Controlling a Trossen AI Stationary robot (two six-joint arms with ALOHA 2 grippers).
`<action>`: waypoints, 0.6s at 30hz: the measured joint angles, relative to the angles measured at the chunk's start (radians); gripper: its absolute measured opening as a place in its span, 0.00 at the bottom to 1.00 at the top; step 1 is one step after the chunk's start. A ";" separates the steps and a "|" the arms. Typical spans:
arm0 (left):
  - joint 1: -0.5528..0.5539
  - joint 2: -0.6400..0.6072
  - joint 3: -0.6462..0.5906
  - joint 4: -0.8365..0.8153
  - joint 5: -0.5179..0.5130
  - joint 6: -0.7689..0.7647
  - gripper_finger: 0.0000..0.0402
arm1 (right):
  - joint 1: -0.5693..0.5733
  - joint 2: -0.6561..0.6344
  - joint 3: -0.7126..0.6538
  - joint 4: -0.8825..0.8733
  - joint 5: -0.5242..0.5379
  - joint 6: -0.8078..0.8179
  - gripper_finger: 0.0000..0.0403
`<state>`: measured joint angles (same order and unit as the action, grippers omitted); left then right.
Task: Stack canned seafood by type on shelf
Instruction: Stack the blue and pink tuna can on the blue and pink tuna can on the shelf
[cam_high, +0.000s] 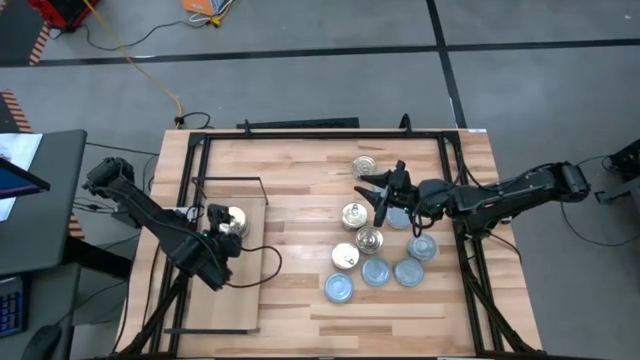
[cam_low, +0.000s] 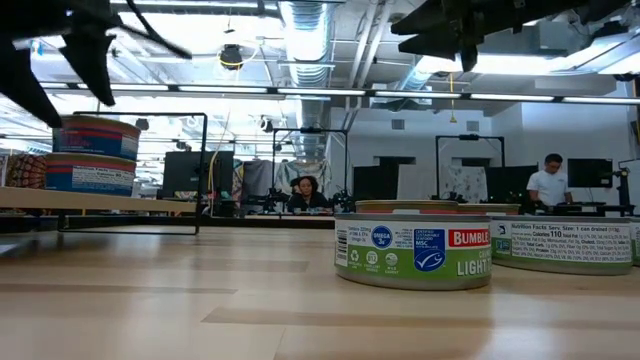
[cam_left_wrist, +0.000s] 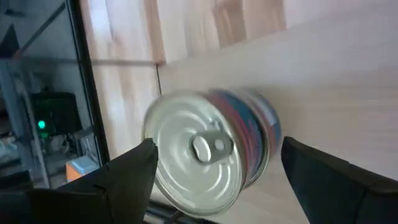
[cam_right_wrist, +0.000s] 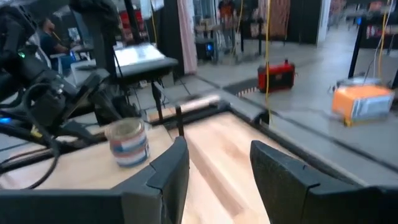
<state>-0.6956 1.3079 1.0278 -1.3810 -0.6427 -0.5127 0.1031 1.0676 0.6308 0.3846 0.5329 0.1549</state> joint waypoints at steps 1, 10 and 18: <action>0.000 0.000 0.013 0.018 -0.024 0.026 0.82 | -0.003 0.000 0.000 0.020 0.000 -0.018 0.49; 0.242 0.003 0.044 0.471 -0.014 0.470 0.82 | -0.043 0.000 0.001 -0.250 -0.037 0.034 0.49; 0.500 0.003 0.044 0.888 0.241 0.676 0.82 | -0.139 -0.001 -0.101 -0.304 -0.057 -0.030 0.49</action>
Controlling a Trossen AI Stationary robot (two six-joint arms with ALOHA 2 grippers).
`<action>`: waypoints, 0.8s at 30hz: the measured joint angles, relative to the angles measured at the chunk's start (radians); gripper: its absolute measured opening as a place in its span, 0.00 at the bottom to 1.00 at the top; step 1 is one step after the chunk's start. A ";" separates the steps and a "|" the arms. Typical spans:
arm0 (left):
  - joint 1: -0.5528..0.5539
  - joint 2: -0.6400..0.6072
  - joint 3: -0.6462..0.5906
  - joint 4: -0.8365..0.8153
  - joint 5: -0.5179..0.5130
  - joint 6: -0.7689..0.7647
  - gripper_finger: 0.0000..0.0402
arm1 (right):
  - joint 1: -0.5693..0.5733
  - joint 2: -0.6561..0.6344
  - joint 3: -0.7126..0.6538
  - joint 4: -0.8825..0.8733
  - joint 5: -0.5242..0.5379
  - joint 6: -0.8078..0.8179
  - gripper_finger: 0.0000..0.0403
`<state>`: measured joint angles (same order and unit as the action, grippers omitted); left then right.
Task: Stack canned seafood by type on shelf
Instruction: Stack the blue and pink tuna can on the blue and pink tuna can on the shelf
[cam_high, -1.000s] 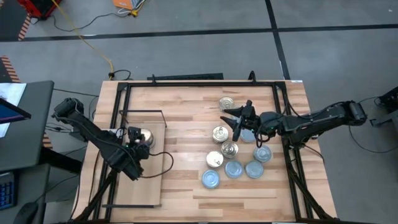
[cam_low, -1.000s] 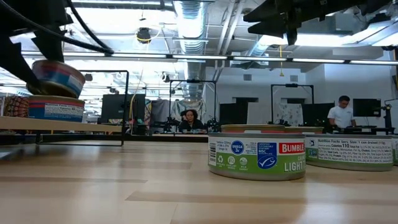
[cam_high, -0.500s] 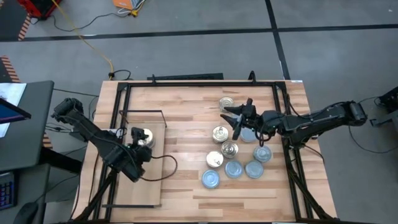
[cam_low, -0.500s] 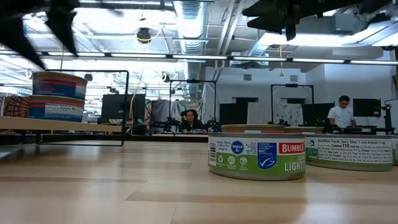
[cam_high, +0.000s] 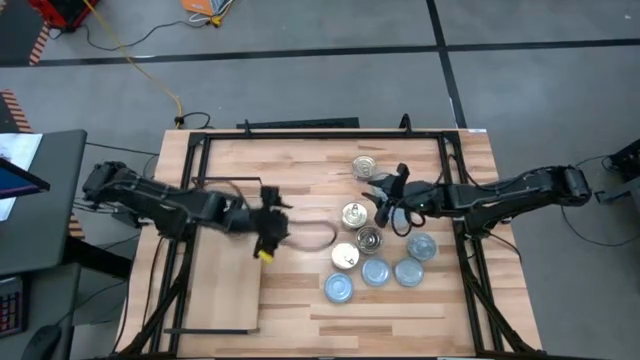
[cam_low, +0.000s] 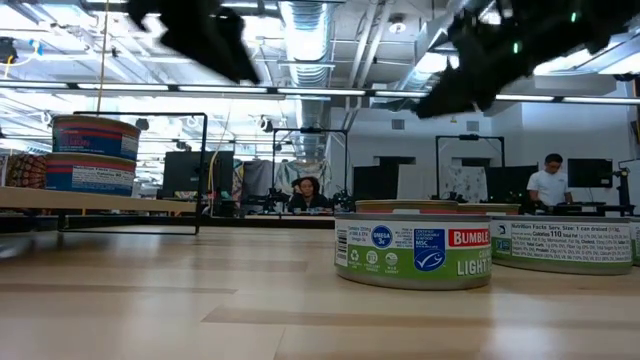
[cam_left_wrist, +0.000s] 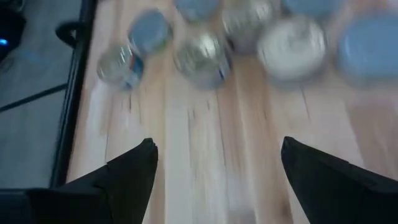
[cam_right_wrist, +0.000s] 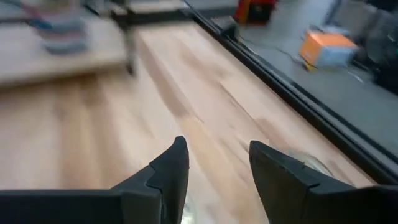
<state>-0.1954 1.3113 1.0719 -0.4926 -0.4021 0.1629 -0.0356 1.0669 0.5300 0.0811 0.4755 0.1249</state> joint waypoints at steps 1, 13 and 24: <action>0.031 0.000 0.000 0.047 0.027 0.002 0.82 | -0.039 0.000 -0.021 -0.003 -0.011 -0.002 0.49; 0.290 0.104 0.019 0.285 0.131 -0.006 0.82 | -0.496 0.001 -0.085 0.030 -0.320 -0.009 0.44; 0.337 0.360 0.181 0.372 0.046 0.032 0.82 | -0.642 0.200 0.149 -0.197 -0.400 -0.038 0.43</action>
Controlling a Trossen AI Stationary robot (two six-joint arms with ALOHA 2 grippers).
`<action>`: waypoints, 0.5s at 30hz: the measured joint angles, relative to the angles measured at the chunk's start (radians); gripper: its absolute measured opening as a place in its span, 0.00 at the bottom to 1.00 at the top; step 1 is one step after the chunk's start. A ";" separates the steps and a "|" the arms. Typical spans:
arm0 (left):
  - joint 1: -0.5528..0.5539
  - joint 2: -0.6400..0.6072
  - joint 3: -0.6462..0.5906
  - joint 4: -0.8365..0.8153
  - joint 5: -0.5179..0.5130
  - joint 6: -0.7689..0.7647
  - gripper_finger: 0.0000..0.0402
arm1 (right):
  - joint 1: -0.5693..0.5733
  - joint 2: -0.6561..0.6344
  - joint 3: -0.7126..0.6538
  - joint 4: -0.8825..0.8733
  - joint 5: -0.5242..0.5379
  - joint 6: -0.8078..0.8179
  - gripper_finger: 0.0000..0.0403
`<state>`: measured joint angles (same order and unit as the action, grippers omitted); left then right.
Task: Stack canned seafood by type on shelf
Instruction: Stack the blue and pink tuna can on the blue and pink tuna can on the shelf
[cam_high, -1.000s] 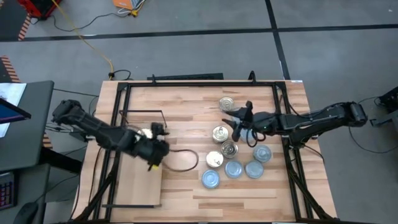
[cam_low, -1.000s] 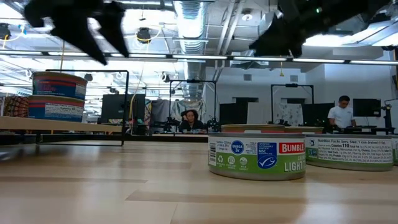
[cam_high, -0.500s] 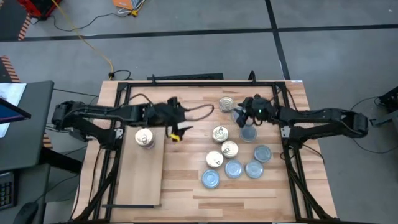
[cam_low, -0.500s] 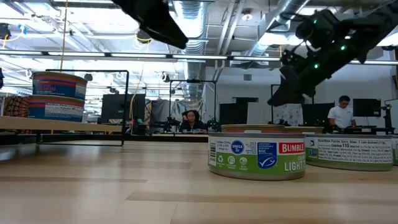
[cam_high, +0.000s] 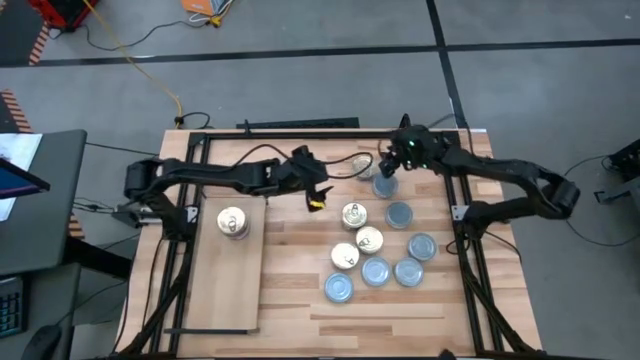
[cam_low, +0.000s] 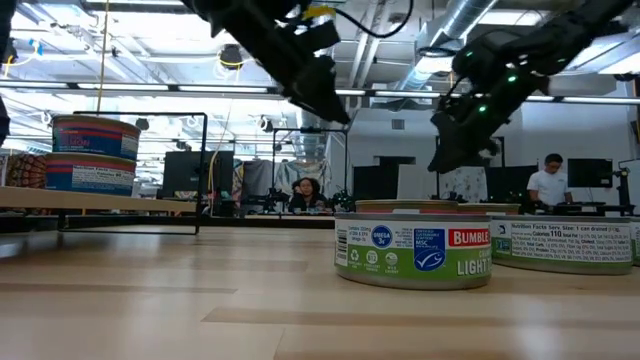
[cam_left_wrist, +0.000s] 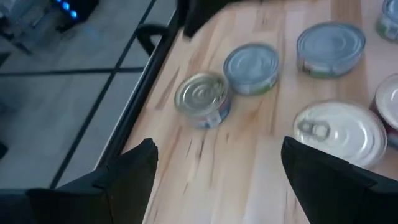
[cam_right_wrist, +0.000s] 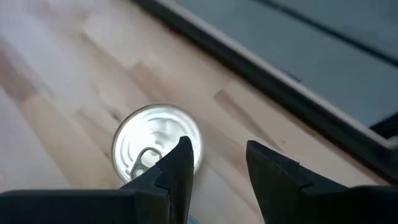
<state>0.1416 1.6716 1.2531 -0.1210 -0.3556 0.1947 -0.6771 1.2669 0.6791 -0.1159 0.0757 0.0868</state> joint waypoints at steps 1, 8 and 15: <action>0.002 0.018 0.013 0.021 0.008 0.013 0.82 | -0.011 0.030 0.024 -0.013 -0.022 -0.015 0.43; 0.043 0.145 0.101 0.013 0.056 0.062 0.82 | -0.094 0.205 0.128 -0.045 -0.154 -0.085 0.43; 0.071 0.247 0.178 0.019 0.002 0.154 0.82 | -0.173 0.320 0.166 -0.055 -0.142 -0.110 0.40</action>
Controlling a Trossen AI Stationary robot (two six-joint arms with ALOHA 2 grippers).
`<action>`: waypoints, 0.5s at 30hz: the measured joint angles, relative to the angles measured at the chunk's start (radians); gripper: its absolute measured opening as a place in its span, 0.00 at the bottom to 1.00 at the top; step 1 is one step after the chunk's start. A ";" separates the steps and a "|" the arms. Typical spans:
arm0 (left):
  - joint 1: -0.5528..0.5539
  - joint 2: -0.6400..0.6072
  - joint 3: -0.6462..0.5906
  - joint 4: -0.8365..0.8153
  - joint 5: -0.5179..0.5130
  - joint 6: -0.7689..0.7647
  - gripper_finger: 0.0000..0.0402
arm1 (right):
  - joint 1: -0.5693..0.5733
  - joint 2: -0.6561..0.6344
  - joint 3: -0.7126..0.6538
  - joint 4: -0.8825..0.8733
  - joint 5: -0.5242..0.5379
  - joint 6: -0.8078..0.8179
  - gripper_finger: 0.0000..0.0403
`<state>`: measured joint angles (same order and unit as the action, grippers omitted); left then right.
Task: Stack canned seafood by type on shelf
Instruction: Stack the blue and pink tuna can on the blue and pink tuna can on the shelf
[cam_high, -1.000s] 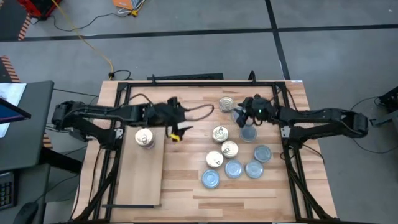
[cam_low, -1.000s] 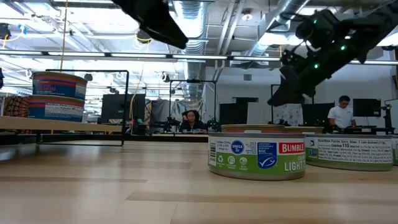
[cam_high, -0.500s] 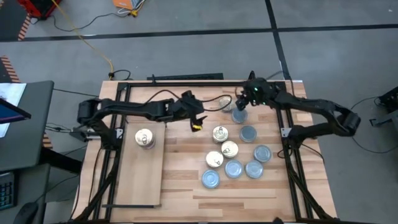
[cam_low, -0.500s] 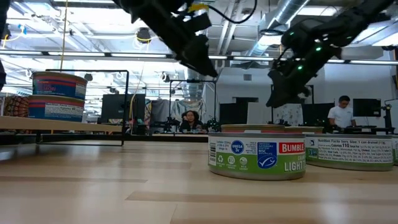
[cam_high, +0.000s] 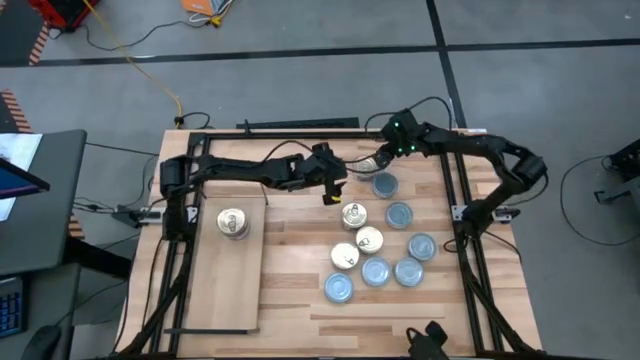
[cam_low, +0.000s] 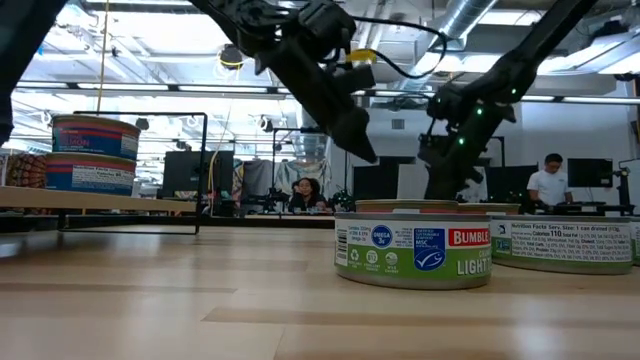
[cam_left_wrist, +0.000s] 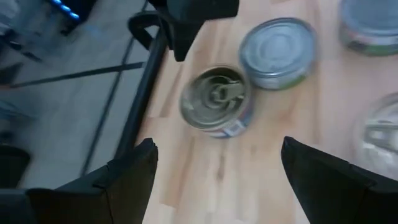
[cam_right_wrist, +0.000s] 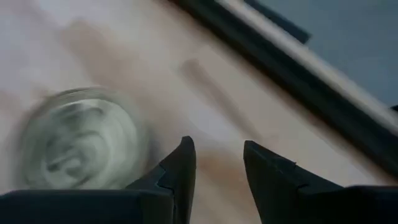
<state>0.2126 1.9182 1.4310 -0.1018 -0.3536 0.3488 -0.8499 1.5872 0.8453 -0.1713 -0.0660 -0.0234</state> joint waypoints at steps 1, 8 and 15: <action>0.003 0.011 0.008 0.008 -0.013 0.014 0.82 | -0.005 0.014 0.008 0.001 0.004 -0.018 0.40; 0.023 0.031 0.007 -0.034 -0.013 0.040 0.82 | 0.083 0.105 0.052 -0.052 -0.099 -0.147 0.39; -0.004 0.020 0.005 -0.239 0.048 0.028 0.82 | 0.221 0.076 0.052 -0.042 -0.209 -0.199 0.39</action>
<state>0.2091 1.9385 1.4364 -0.3405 -0.3052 0.3772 -0.6293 1.6635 0.8968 -0.2134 -0.2747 -0.2221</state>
